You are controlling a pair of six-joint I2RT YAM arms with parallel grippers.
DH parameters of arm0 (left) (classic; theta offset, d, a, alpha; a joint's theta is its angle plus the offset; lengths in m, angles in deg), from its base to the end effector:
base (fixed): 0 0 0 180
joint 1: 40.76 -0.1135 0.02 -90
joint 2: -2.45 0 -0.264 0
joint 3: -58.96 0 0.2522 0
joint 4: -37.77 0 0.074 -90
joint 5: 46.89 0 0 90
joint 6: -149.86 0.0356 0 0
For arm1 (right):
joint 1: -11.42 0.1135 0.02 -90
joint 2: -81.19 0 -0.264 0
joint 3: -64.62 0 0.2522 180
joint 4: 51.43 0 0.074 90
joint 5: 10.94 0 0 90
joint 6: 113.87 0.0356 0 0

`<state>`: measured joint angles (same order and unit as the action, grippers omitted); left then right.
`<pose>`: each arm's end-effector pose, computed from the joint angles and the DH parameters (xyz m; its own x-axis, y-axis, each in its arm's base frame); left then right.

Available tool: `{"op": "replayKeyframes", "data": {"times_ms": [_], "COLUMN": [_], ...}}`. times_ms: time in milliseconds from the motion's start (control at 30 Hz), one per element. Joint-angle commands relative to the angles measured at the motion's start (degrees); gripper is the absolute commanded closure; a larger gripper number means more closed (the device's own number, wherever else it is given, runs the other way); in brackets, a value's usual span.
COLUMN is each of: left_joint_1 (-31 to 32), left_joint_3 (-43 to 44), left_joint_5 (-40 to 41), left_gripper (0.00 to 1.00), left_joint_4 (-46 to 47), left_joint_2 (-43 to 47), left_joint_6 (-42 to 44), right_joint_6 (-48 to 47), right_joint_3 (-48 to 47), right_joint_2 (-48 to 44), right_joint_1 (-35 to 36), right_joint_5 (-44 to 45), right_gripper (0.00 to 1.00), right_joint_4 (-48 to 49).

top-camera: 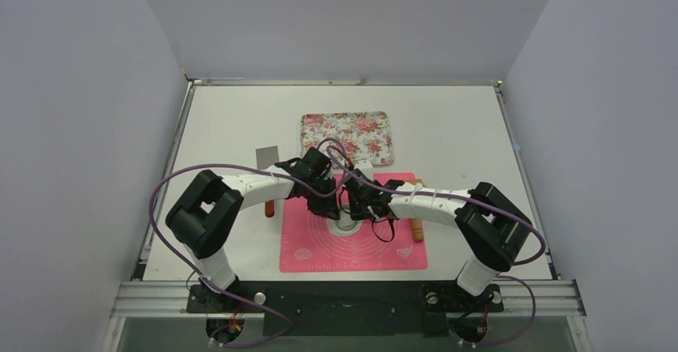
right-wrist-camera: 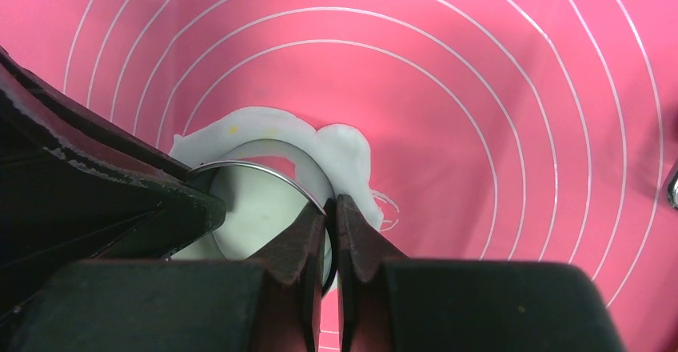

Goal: Roll out the dumpling wrappers from the dough
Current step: Pick up the dumpling mold from the work surface.

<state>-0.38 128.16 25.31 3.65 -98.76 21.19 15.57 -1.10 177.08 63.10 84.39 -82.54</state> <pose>0.2434 -0.2213 0.1401 -0.9882 0.0594 -0.1413 0.1199 0.8739 -0.4711 0.1996 0.2472 0.1534 -0.8986 -0.1169 -0.4229 -0.2365 0.9409 0.2424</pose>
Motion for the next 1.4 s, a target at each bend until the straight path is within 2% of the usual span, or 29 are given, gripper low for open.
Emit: {"op": "replayKeyframes", "data": {"times_ms": [0,700,1367], "left_joint_1": [1.50,-2.07,-3.29], "left_joint_3": [-3.66,0.48,4.50], "left_joint_5": [1.31,-2.29,-2.21], "left_gripper": [1.00,1.00,1.00], "left_joint_4": [1.62,-3.01,-7.62], "left_joint_2": [-7.23,1.05,3.55], "left_joint_6": [3.62,6.80,9.03], "right_joint_6": [2.09,1.06,0.29], "right_joint_3": [0.75,-0.82,-1.64], "right_joint_2": [5.62,-3.72,-7.34], "right_joint_1": [0.56,0.60,0.52], "right_joint_5": [-9.33,-5.57,-2.58], "right_gripper": [1.00,1.00,1.00], "right_joint_4": [9.19,5.17,3.09]}}
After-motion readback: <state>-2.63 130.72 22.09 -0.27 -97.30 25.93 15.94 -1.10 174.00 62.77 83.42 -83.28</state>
